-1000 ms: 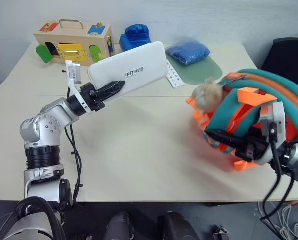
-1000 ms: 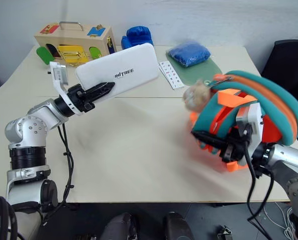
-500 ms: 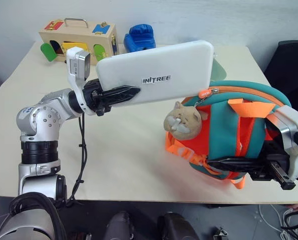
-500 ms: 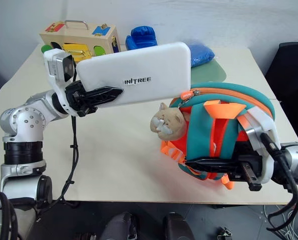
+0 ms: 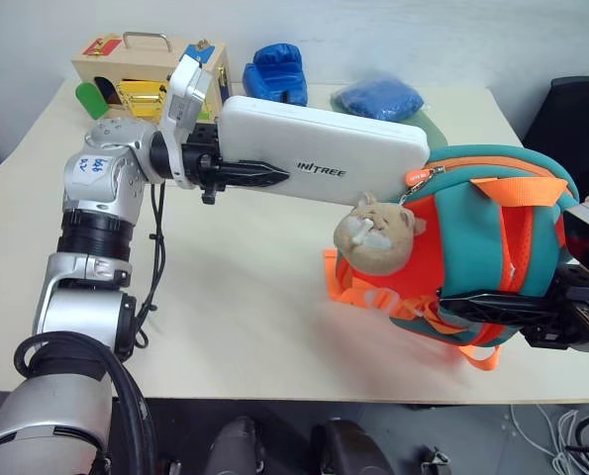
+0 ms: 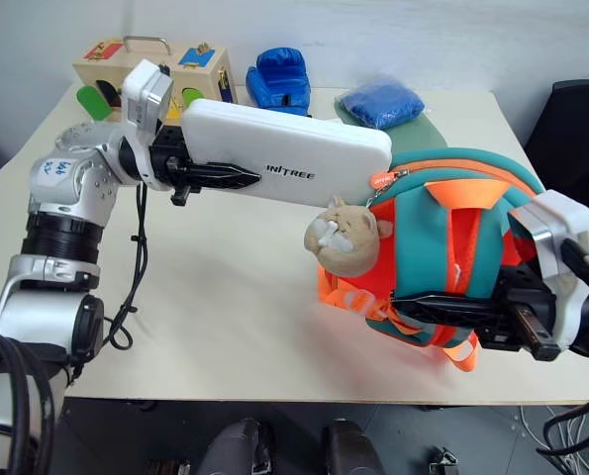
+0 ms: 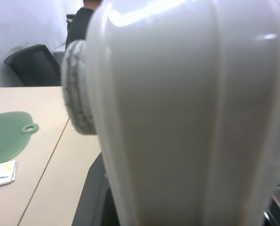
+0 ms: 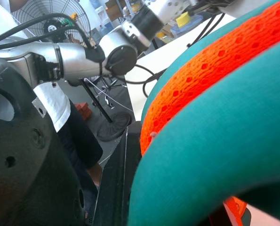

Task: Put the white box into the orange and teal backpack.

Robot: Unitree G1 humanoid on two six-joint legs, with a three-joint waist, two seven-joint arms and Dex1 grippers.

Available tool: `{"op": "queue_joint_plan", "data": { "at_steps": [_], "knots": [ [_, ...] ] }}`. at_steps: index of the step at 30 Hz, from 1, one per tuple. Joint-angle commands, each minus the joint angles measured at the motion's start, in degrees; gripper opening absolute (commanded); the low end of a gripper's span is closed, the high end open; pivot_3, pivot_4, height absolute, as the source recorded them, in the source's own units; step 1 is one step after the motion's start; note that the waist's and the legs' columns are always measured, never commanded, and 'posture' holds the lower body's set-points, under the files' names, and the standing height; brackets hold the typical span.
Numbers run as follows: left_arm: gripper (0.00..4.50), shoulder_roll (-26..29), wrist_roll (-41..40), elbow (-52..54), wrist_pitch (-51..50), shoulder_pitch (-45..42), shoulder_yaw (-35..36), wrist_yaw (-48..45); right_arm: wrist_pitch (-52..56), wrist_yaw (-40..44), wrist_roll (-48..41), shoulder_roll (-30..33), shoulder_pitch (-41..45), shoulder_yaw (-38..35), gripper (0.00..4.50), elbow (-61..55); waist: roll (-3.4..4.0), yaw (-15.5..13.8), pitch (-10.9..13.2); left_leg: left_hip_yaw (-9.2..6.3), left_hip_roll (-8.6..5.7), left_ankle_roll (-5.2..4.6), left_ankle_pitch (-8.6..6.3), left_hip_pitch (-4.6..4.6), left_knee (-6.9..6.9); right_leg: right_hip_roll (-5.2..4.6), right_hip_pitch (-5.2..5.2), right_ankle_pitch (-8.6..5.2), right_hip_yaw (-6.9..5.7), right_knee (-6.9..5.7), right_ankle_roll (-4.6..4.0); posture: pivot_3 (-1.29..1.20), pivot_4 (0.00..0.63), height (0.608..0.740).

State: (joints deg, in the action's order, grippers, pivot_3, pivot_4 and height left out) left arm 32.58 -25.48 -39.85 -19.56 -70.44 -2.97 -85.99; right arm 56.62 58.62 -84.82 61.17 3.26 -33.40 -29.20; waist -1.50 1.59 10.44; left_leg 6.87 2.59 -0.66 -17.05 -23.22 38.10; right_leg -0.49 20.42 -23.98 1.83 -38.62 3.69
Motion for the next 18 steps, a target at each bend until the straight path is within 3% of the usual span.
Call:
{"op": "queue_joint_plan", "data": {
  "at_steps": [1, 8, 13, 18],
  "knots": [
    [1.33, 0.65, -0.45, -2.36, -0.27, -3.46, 2.20, -3.83, -0.29, -0.59, -2.37, -0.05, -1.25, -3.62, 0.02, -2.62, -0.02, 0.00, 0.04, 0.00, 0.00, -0.01, 0.01, -0.19, 0.08, 0.00, 0.23, 0.00, 0.01, -0.19, 0.00, 0.00, 0.150, 0.740],
    [1.33, -1.99, 1.73, 0.08, 3.09, 0.90, -1.25, -5.32, -1.16, -2.91, -4.33, -0.23, -2.59, -4.84, 0.02, -4.23, -0.02, 0.00, 0.04, -0.03, -0.01, -0.06, 0.04, -0.08, 0.21, -0.04, 0.15, 0.00, 0.01, -0.35, 0.00, 0.00, 0.150, 0.740],
    [1.33, -6.71, 3.77, 2.88, 5.77, 2.18, -5.73, -6.12, -2.15, -5.36, -4.30, 0.32, 0.99, -2.57, 0.02, -2.95, -0.04, -0.29, 0.05, -0.13, -0.03, -0.09, 0.05, -0.15, 0.33, -0.06, 0.15, 0.00, 0.00, -0.37, 0.00, 0.00, 0.150, 0.740],
    [1.33, -14.87, 7.07, -0.78, 9.03, -0.84, -8.35, -1.62, -3.01, -5.65, -1.45, -0.57, 3.94, 1.14, 0.02, -3.77, -0.04, -0.14, 0.05, -0.14, -0.06, -0.09, 0.05, -0.18, 0.32, -0.04, 0.17, 0.00, 0.01, -0.37, 0.00, 0.00, 0.150, 0.740]
  ]
}}
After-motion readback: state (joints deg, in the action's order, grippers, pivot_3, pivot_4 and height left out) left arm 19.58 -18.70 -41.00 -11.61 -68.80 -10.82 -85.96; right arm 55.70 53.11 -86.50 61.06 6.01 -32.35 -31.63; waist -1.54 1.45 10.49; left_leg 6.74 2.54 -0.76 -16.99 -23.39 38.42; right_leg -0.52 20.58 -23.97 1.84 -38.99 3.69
